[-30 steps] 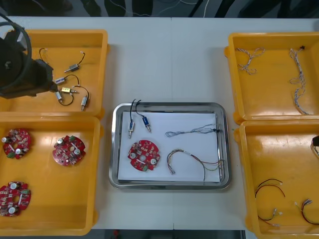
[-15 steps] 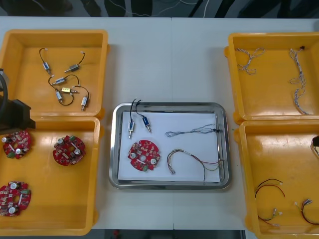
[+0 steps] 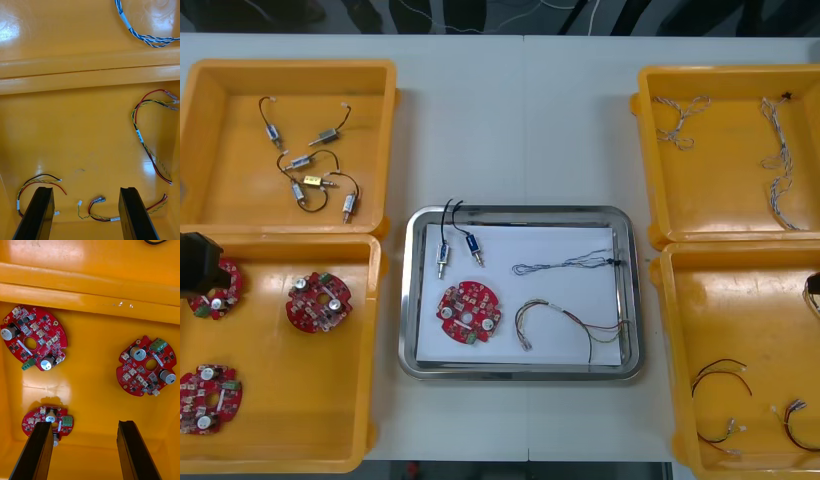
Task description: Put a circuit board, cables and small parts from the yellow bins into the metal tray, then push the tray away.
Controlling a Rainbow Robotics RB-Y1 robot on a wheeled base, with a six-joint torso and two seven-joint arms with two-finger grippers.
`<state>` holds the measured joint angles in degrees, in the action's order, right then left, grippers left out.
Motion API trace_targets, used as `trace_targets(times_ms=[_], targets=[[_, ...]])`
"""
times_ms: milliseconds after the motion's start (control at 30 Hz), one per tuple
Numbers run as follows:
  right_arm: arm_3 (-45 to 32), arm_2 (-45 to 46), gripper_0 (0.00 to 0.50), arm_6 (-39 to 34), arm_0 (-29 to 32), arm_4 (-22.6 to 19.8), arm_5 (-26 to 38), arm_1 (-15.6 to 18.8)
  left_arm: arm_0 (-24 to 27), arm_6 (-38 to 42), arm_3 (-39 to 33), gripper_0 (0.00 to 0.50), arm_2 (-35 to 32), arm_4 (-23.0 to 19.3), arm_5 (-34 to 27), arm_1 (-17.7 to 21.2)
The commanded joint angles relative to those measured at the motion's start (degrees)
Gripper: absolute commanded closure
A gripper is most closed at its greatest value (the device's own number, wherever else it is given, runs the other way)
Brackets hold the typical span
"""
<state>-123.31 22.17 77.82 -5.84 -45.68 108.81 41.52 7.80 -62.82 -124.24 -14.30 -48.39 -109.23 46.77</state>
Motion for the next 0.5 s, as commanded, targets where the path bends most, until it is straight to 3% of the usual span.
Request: trace_targets(times_ms=[33,267,500], targets=[[-1.8,1.8,0.000,-3.0,0.6,-0.5,0.4,1.5,-0.9,-2.8,-1.7,0.000,-1.6,-0.6,1.6,2.7],[-2.2,1.7,0.000,-3.0,0.6,-0.9,0.3,2.0,-0.9,-2.8,-1.7,0.000,-1.6,-0.6,3.3,2.7],[-5.4,-4.2,0.000,-4.5,-2.2,-1.5,1.1,4.0,-0.9,-2.9,-1.7,0.000,-2.0,-0.6,4.2,2.7]])
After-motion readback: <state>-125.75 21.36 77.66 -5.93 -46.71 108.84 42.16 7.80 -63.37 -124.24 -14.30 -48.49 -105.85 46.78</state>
